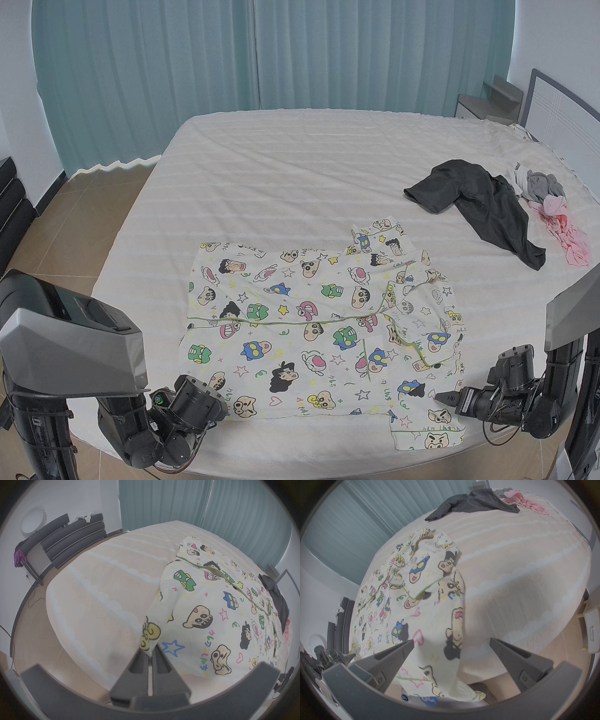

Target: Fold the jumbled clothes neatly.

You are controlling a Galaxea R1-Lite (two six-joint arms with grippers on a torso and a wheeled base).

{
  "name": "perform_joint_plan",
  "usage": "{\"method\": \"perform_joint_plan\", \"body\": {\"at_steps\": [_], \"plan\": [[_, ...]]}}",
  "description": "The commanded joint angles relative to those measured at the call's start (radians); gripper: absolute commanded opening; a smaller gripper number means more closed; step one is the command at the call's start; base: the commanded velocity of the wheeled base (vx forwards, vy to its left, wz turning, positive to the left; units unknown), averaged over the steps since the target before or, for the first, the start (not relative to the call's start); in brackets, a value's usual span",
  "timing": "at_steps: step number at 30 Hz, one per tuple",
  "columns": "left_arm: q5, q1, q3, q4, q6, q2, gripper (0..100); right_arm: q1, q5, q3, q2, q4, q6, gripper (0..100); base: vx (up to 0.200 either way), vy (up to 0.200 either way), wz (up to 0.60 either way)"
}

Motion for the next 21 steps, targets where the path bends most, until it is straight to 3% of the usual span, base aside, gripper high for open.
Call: {"method": "perform_joint_plan", "body": {"at_steps": [1, 10, 21], "plan": [[-0.002, 0.014, 0.029, 0.0, 0.003, -0.027, 0, 0.02, 0.005, 0.018, 0.0, 0.032, -0.003, 100, 0.0, 0.0, 0.0], [-0.061, 0.024, 0.026, -0.004, 0.005, -0.032, 0, 0.093, 0.053, 0.018, -0.043, 0.128, -0.019, 100, 0.0, 0.0, 0.0], [-0.082, 0.023, 0.012, -0.005, 0.005, -0.032, 0, 0.073, 0.068, 0.018, -0.016, 0.147, -0.175, 100, 0.0, 0.0, 0.0]]}}
